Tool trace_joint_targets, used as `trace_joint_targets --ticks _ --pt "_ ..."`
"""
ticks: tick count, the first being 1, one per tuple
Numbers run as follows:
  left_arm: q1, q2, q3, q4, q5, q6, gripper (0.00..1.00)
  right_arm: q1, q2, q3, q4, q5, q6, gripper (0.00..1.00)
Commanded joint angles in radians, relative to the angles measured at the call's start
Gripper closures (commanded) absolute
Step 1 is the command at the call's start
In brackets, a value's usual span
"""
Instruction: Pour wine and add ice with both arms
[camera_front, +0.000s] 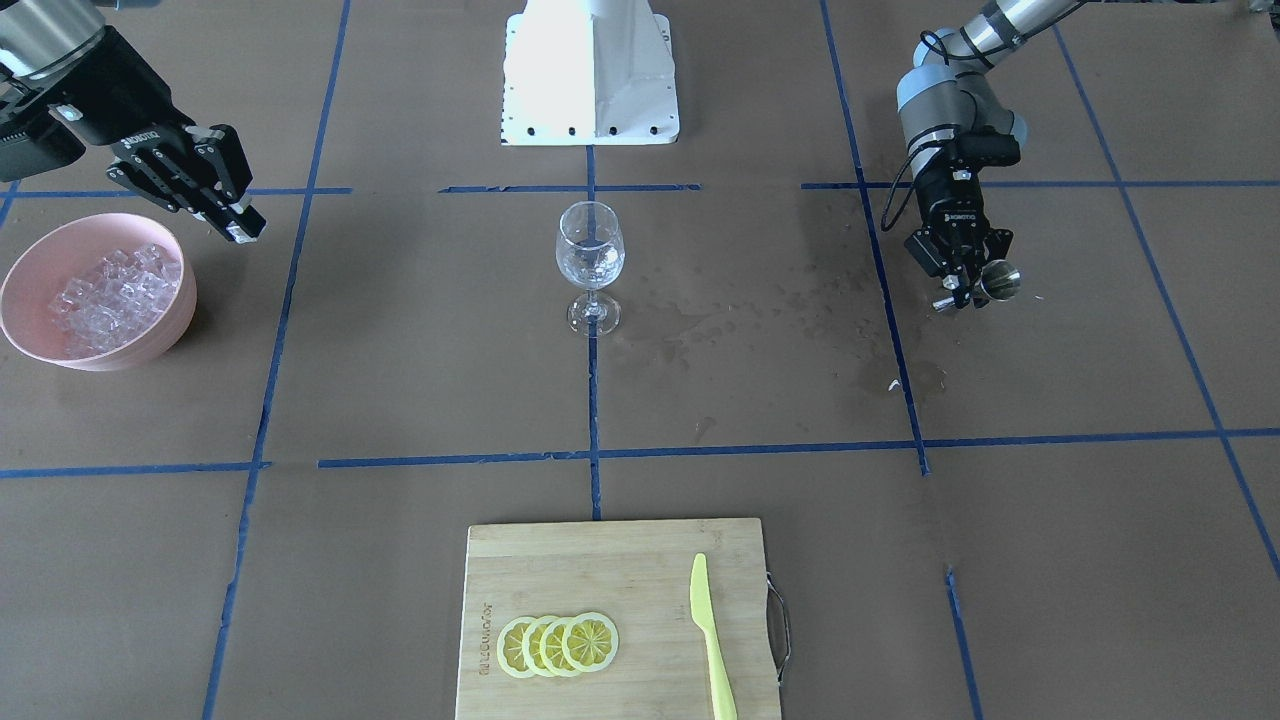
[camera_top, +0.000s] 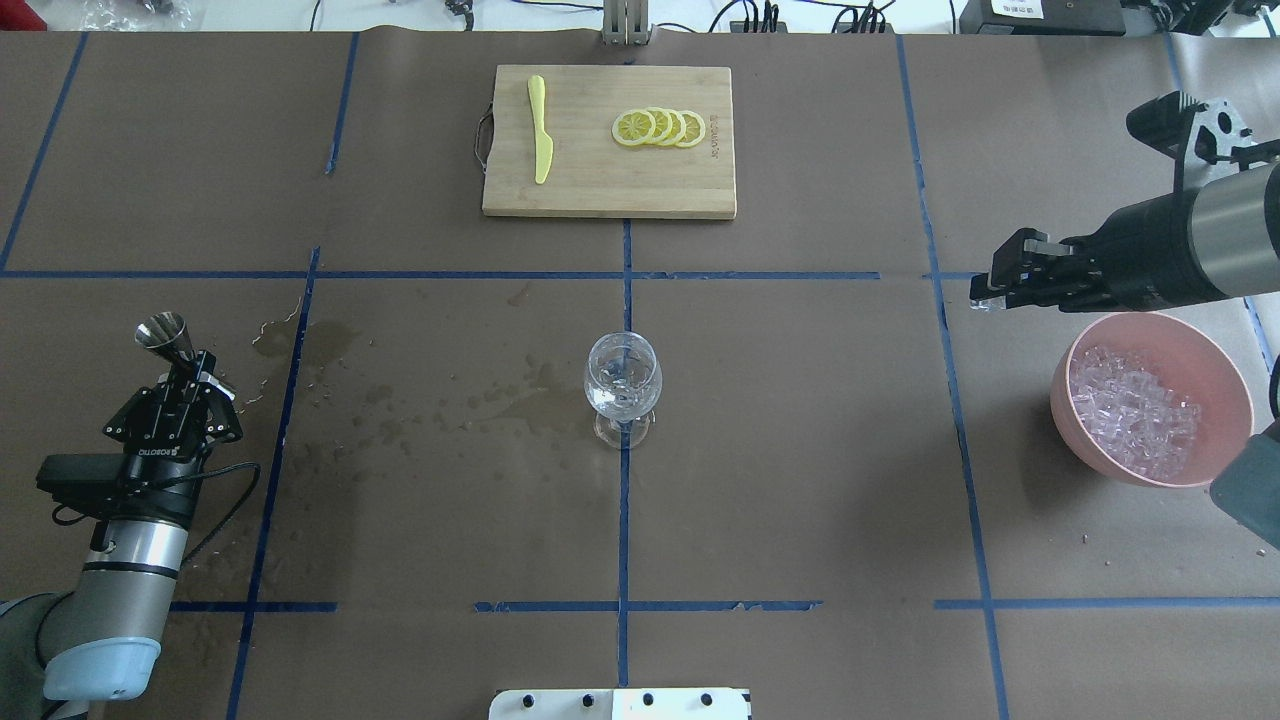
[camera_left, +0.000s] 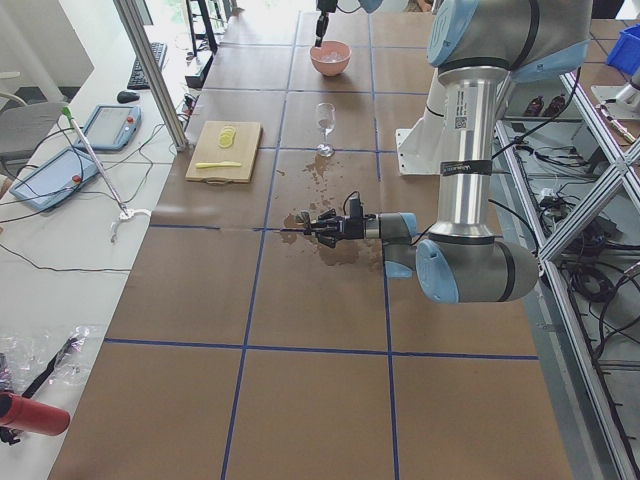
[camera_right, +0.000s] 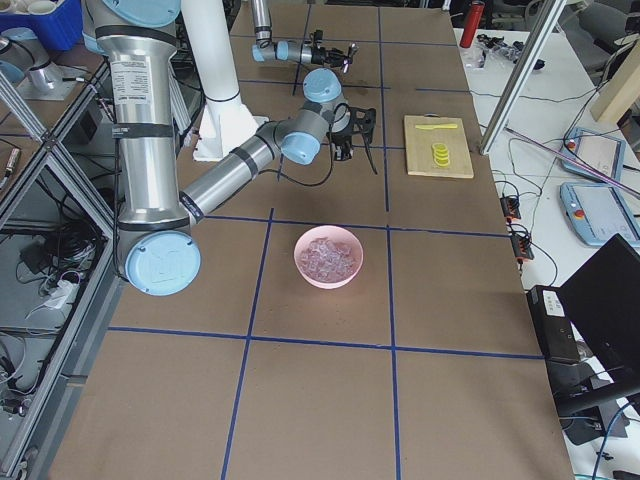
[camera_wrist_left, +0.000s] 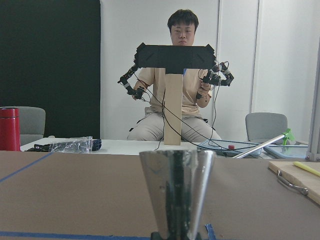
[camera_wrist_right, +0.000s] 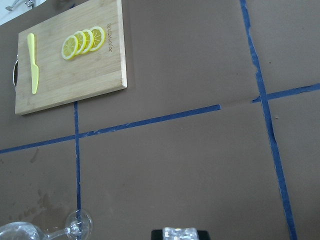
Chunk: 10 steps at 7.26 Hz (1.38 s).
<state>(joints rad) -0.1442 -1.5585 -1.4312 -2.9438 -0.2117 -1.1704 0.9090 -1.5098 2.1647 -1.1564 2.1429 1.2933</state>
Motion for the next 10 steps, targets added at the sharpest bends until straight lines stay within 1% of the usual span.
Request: trace_joint_targets --ticks 1,4,5,7,10 --pt "0.000 0.000 0.000 -0.003 0.000 0.000 0.78 -0.013 0.034 0.000 0.000 0.003 0.030 1.00" --pt "0.000 0.000 0.000 0.000 0.000 0.000 0.75 -0.032 0.045 -0.002 0.000 -0.003 0.057 1.00" --pt "0.000 0.000 0.000 -0.003 0.000 0.000 0.72 -0.035 0.045 -0.002 0.000 -0.005 0.057 1.00" --pt "0.000 0.000 0.000 0.000 0.000 0.000 0.71 -0.041 0.048 -0.002 0.000 -0.008 0.057 1.00" --pt "0.000 0.002 0.000 0.000 0.000 0.000 0.64 -0.045 0.053 -0.002 0.000 -0.006 0.057 1.00"
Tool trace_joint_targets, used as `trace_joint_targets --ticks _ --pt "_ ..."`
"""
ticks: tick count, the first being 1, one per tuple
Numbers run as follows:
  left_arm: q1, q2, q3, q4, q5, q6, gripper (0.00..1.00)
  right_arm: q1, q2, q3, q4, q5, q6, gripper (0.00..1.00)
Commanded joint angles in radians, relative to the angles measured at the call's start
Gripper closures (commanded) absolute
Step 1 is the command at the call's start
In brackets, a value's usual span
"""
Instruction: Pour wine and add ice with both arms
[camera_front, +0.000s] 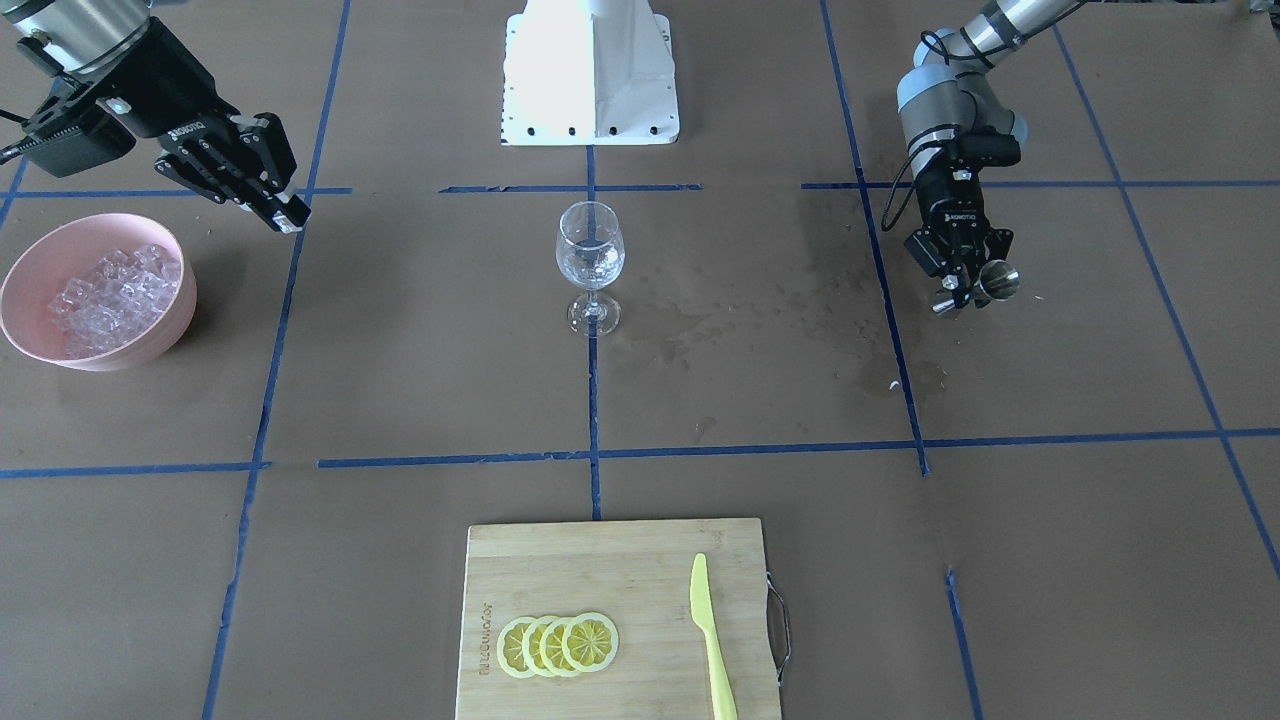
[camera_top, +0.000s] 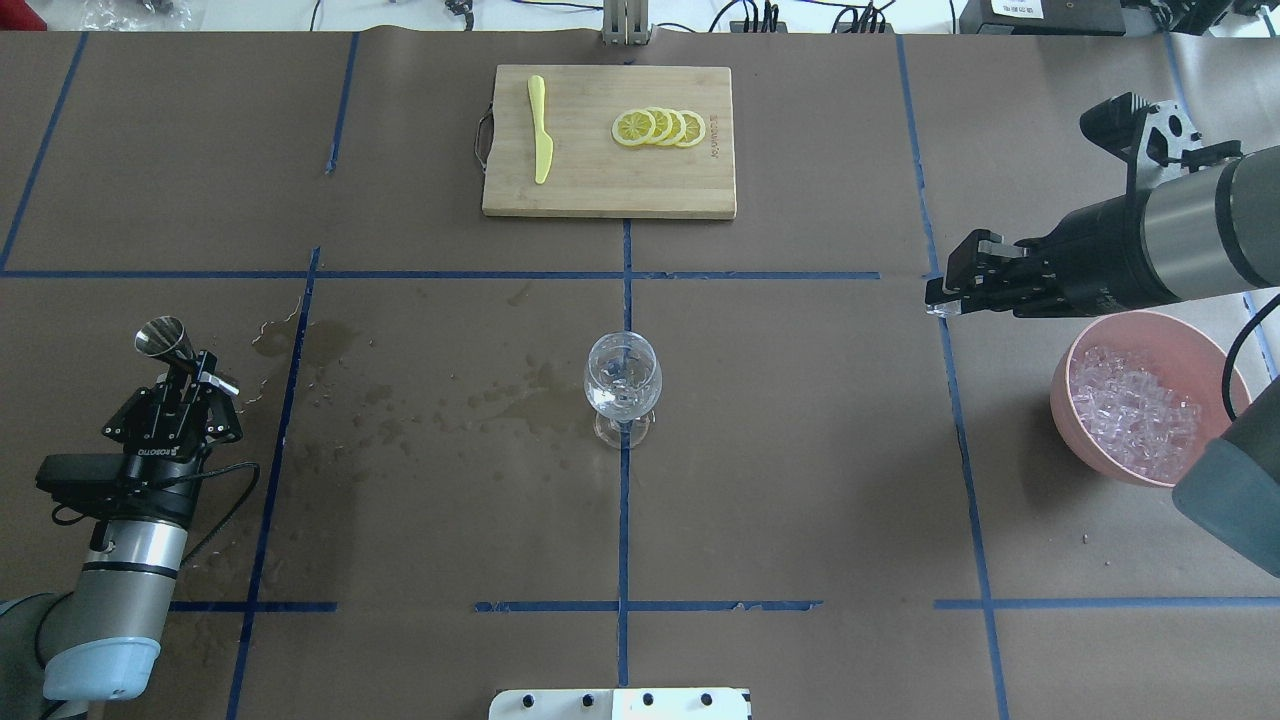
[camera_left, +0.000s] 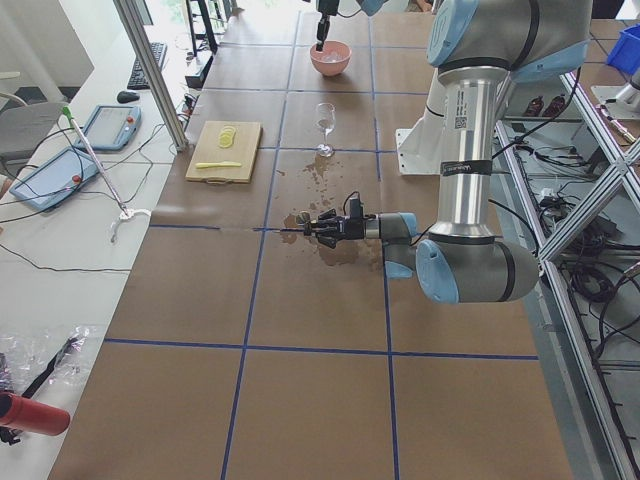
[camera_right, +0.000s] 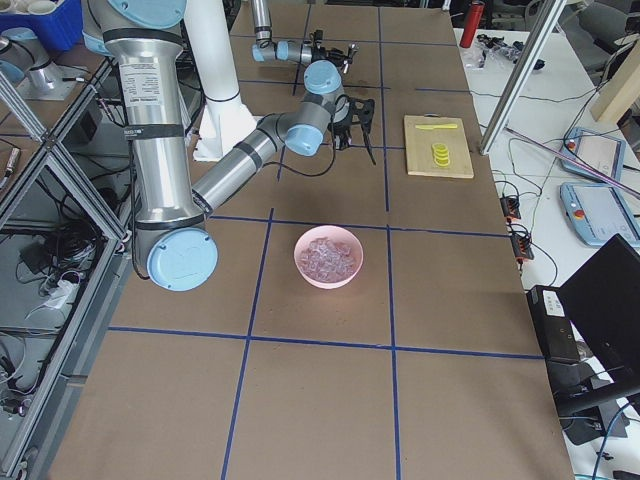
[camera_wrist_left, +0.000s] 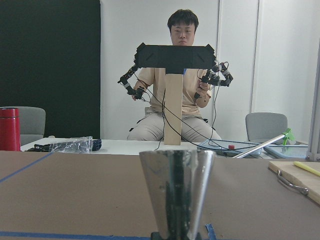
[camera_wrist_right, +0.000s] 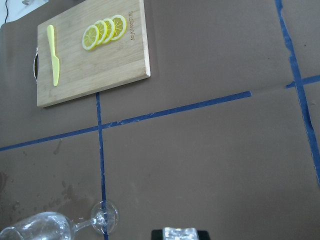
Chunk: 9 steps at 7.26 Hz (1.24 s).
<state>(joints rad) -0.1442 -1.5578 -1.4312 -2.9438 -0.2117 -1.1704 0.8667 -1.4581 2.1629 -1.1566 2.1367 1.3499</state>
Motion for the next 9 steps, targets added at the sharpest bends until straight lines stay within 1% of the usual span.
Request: trace_joint_targets --ticks 1,5,6,7,8,9 --pt "0.000 0.001 0.000 -0.003 0.000 0.000 0.64 -0.003 0.001 0.000 0.000 -0.001 0.002 1.00" --pt "0.000 0.001 0.000 -0.003 -0.005 0.000 0.63 -0.008 0.001 -0.002 0.000 -0.006 0.000 1.00" --pt "0.000 0.001 0.000 0.000 -0.005 0.000 0.60 -0.012 0.001 -0.003 0.000 -0.006 0.000 1.00" --pt "0.000 0.001 0.000 -0.003 -0.005 0.000 0.53 -0.014 0.001 -0.003 0.000 -0.006 0.000 1.00" --pt "0.000 0.001 0.000 0.000 -0.005 0.000 0.50 -0.021 0.002 -0.003 0.000 -0.006 0.002 1.00" --pt "0.000 0.001 0.000 -0.003 -0.005 0.000 0.49 -0.024 0.028 -0.003 -0.002 -0.006 0.002 1.00"
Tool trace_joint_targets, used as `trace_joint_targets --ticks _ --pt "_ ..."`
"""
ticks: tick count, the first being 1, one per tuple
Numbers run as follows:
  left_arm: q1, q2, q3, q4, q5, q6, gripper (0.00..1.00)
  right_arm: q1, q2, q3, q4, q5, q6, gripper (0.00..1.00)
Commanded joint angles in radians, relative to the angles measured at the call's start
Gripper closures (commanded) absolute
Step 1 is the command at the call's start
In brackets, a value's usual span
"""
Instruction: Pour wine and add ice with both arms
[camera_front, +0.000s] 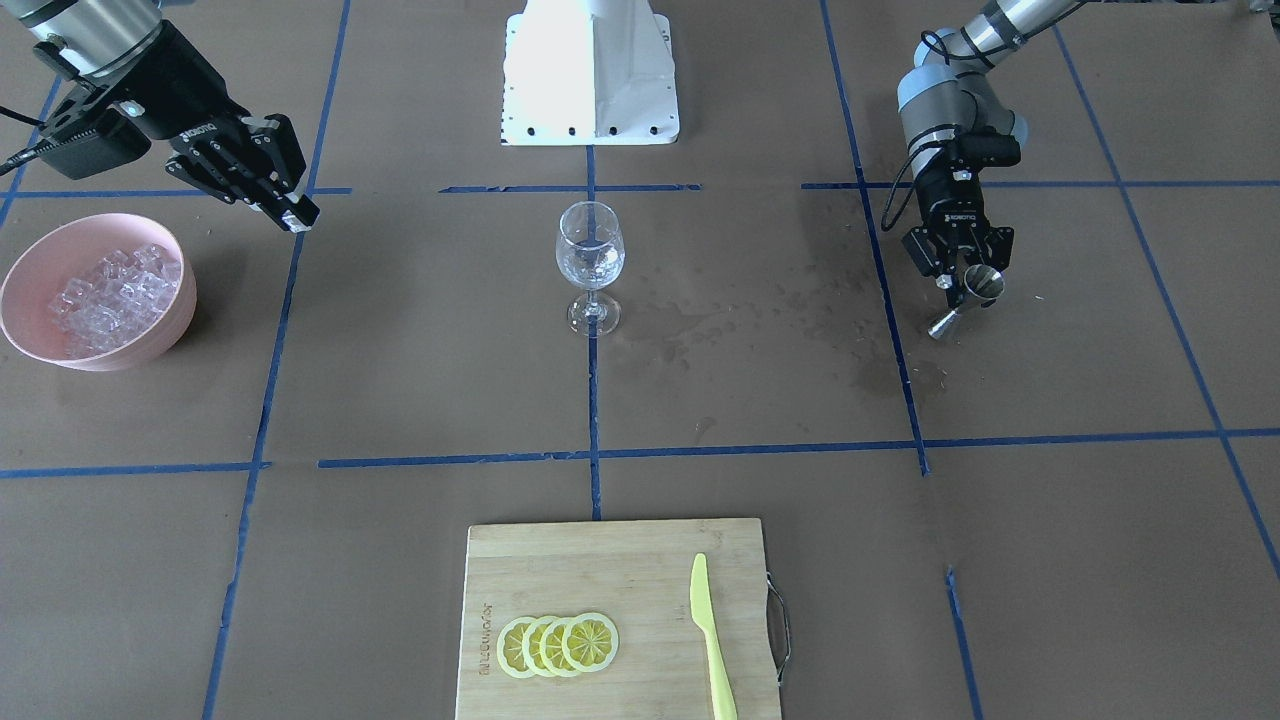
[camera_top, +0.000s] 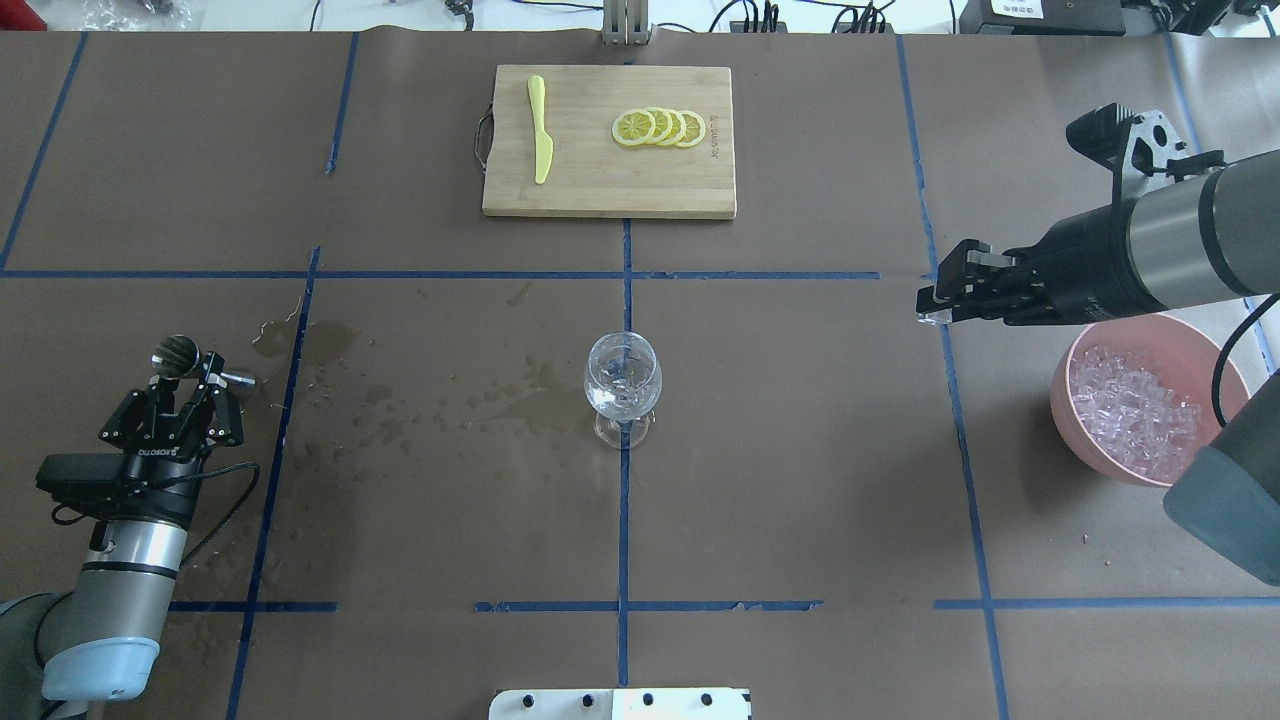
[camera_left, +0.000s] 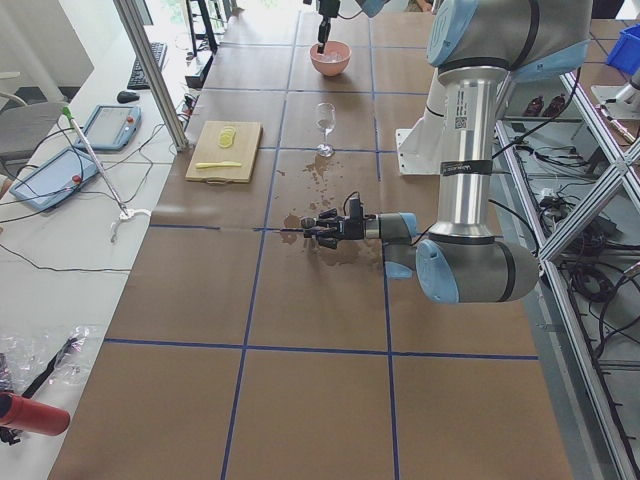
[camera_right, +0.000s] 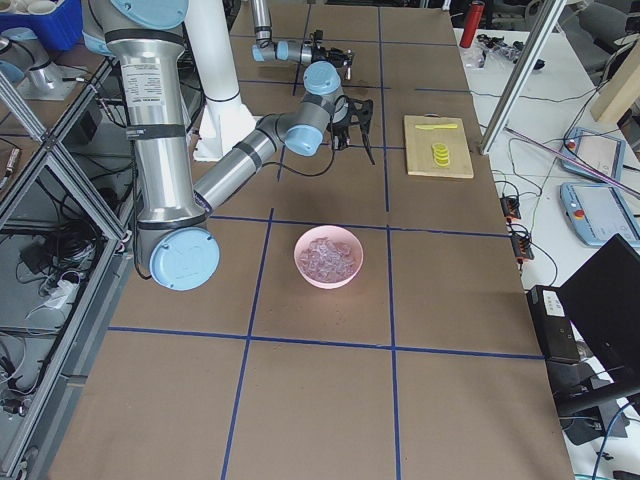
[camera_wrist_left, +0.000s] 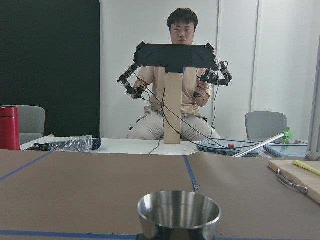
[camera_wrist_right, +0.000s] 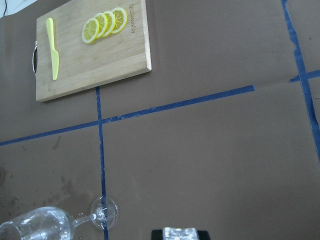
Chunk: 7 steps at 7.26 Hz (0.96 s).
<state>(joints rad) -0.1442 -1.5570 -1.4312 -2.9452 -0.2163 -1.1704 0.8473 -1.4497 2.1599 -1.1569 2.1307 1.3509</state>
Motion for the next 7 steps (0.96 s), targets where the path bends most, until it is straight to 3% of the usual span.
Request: trace_joint_targets --ticks 1,2,3,4,7 --pt "0.000 0.000 0.000 0.001 -0.002 0.000 0.42 -0.010 0.022 -0.002 0.000 0.000 0.000 1.00" --pt "0.000 0.000 0.000 0.002 -0.003 0.000 0.29 -0.014 0.023 -0.005 0.000 -0.002 0.000 1.00" --pt "0.000 0.000 0.000 -0.002 -0.014 0.000 0.06 -0.019 0.034 -0.009 0.000 -0.002 0.008 1.00" --pt "-0.002 0.002 -0.003 -0.002 -0.029 0.001 0.00 -0.022 0.066 -0.023 -0.003 -0.002 0.022 1.00" --pt "-0.008 0.026 -0.046 -0.015 -0.162 0.113 0.00 -0.042 0.104 -0.031 -0.006 -0.011 0.051 1.00"
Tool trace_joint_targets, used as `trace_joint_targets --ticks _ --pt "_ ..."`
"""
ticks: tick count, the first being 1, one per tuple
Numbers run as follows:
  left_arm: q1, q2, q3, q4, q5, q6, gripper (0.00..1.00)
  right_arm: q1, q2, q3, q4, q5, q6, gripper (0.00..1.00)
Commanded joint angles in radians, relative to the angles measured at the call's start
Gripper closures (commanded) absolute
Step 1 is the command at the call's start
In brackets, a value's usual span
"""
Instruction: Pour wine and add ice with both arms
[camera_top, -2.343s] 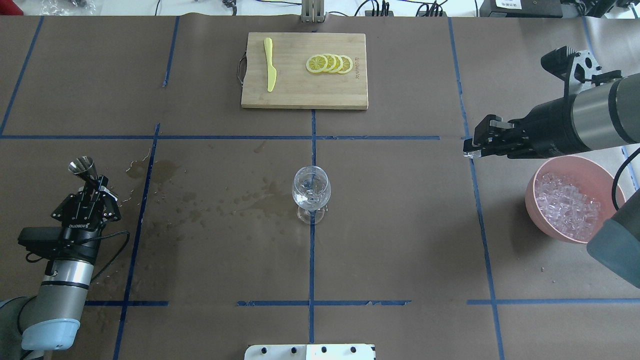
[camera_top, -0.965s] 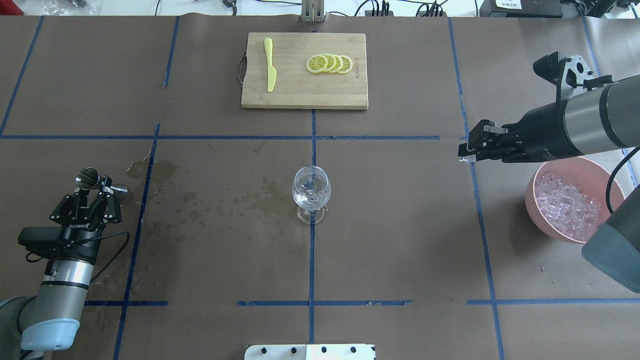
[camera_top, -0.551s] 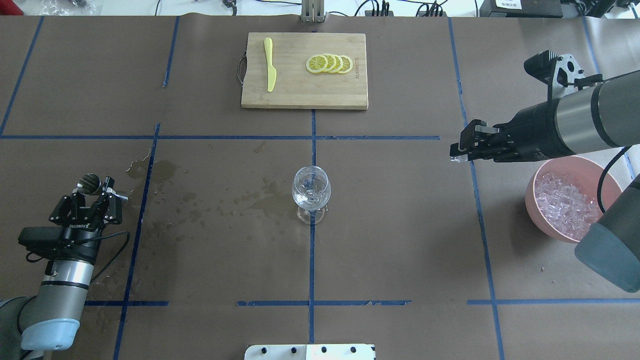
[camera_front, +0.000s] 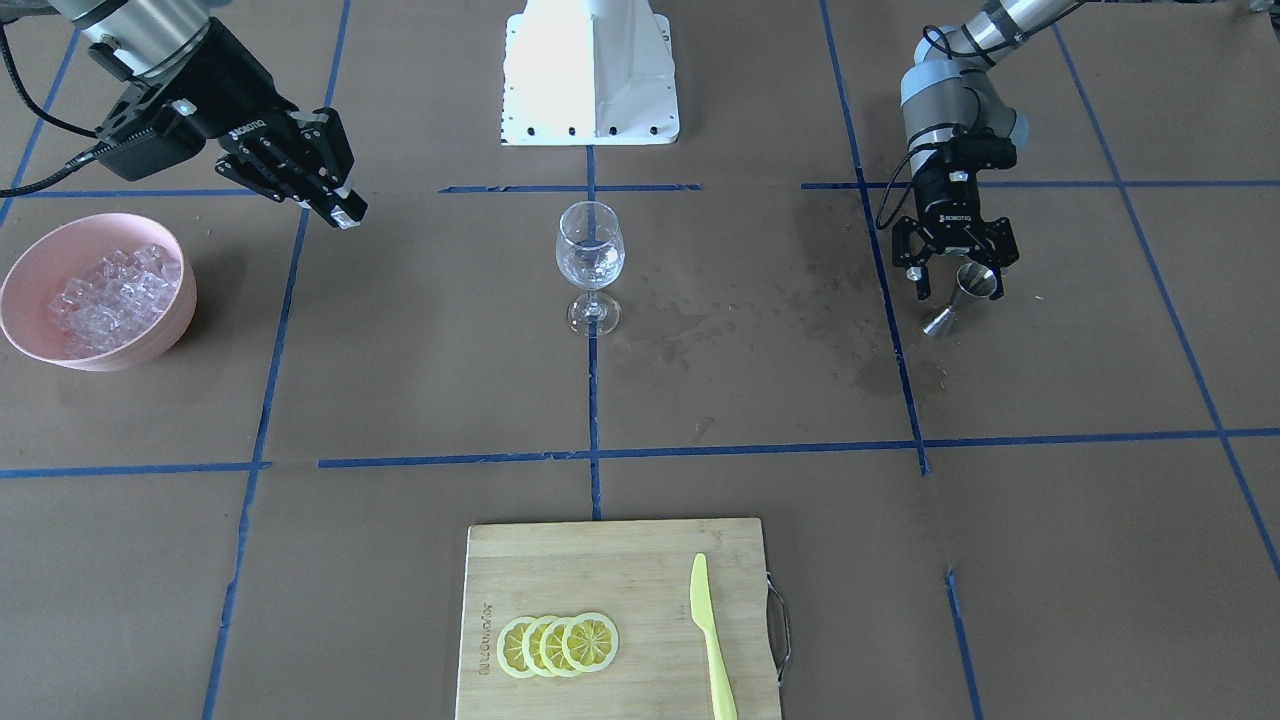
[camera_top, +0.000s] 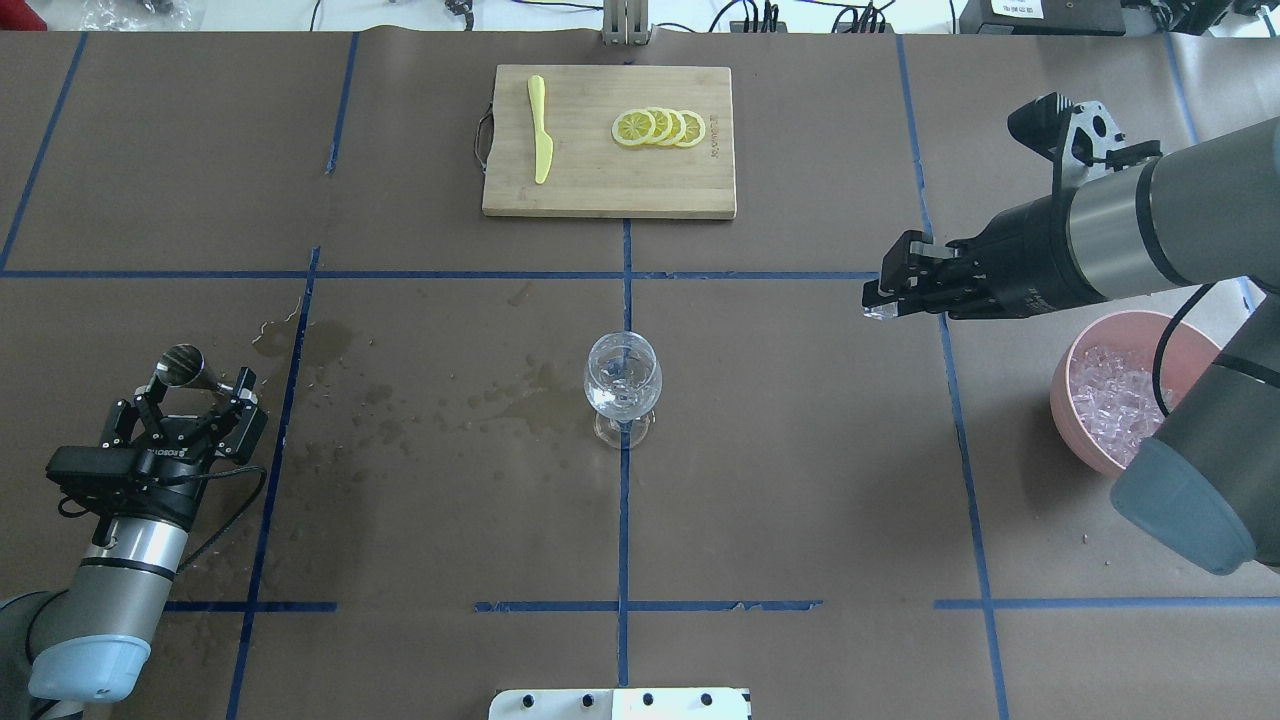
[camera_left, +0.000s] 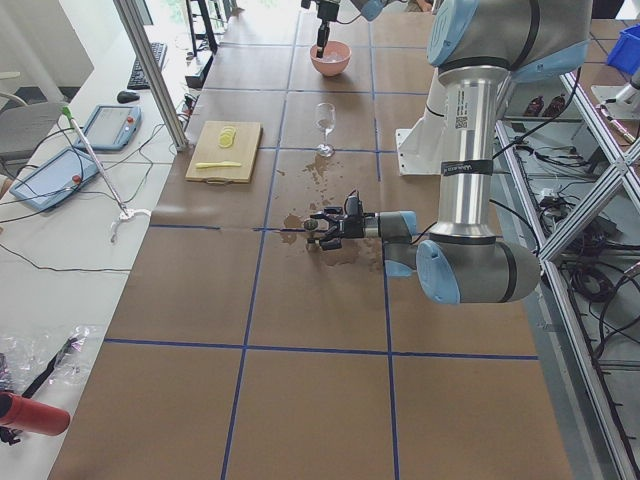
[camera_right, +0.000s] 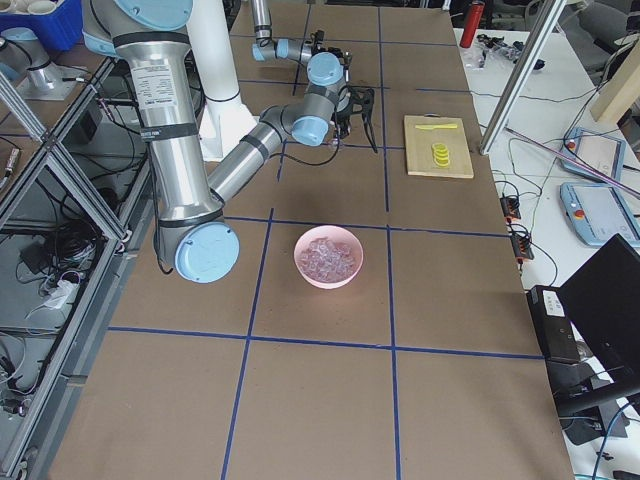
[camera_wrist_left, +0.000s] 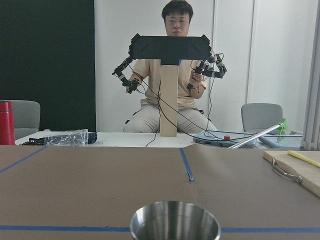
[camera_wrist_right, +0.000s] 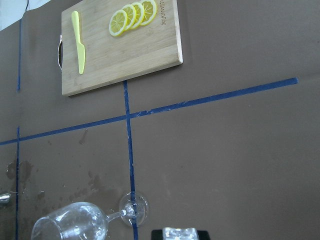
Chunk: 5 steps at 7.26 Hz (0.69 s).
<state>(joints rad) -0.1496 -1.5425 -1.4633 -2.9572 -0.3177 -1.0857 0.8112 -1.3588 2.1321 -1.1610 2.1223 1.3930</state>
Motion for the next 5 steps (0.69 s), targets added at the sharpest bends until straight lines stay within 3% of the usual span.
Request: trace_joint_targets --ticks 1,3,5 --pt "-0.005 0.050 -0.058 -0.002 -0.120 0.071 0.00 -0.006 0.021 -0.003 -0.002 -0.002 0.009 1.00" --pt "-0.007 0.180 -0.164 0.003 -0.240 0.092 0.00 -0.007 0.052 -0.004 -0.005 0.001 0.011 1.00" --pt "-0.005 0.229 -0.210 0.009 -0.386 0.095 0.00 -0.015 0.056 -0.004 -0.003 0.007 0.012 1.00"
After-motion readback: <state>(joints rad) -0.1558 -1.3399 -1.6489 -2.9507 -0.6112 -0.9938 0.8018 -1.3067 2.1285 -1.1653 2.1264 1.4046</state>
